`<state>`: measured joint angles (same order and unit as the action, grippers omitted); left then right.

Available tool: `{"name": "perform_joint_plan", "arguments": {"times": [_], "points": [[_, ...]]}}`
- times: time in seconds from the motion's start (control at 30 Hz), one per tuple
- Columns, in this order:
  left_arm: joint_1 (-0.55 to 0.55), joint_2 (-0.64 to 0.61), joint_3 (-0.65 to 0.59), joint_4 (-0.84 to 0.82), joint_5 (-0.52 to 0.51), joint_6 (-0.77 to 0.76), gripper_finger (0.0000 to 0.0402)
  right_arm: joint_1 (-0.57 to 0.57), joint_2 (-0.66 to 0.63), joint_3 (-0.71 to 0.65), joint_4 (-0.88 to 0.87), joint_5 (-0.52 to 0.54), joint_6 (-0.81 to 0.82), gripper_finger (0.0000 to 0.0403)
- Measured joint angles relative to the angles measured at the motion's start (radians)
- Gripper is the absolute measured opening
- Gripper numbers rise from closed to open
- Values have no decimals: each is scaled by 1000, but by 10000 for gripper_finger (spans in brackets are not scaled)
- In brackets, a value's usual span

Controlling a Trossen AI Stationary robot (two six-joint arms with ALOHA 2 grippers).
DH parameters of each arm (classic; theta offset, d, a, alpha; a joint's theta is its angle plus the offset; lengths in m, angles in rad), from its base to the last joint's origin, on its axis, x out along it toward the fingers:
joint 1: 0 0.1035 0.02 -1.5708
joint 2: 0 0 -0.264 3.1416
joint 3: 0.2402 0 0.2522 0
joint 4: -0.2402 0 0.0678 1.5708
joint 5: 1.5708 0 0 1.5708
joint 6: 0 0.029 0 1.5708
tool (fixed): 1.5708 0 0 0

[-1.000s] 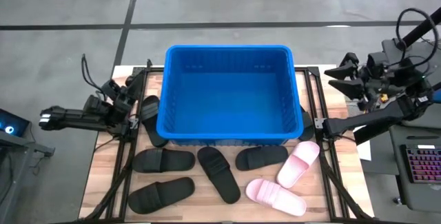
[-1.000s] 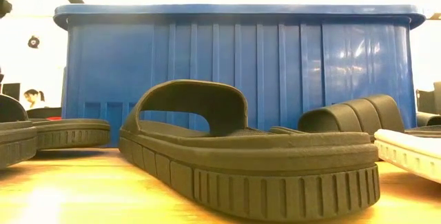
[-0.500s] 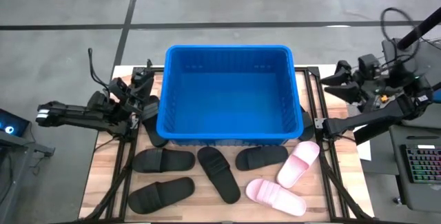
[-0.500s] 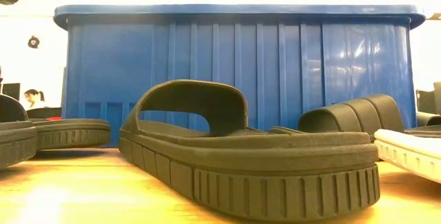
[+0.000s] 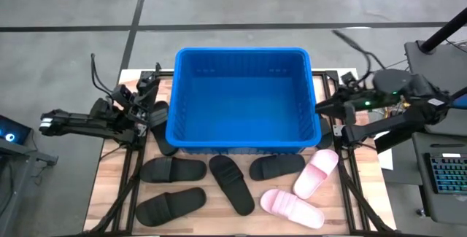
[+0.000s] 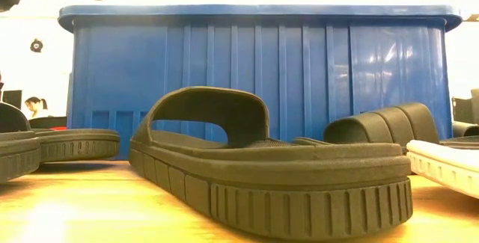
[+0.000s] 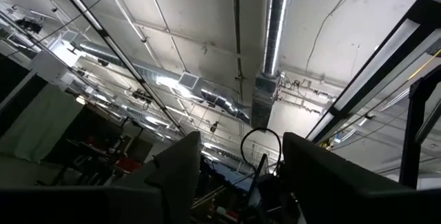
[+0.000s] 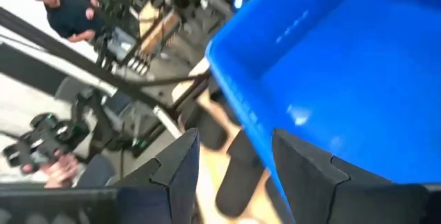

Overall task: Pick and place slides into bin
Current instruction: Put the pink slide into the blue bin

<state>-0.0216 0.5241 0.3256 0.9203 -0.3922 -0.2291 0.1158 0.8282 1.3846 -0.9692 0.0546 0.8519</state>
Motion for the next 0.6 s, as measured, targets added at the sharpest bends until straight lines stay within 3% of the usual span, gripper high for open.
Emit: {"name": "perform_joint_plan", "arguments": {"times": [0.4, 0.6], "points": [[0, -30, -6, -103, -9, 4, 192, 94, 183, 1, -191, -241, 160, 171], [0, -28, -6, -124, -10, 8, 192, 196, 257, 1, -206, -267, 279, 171]]}}
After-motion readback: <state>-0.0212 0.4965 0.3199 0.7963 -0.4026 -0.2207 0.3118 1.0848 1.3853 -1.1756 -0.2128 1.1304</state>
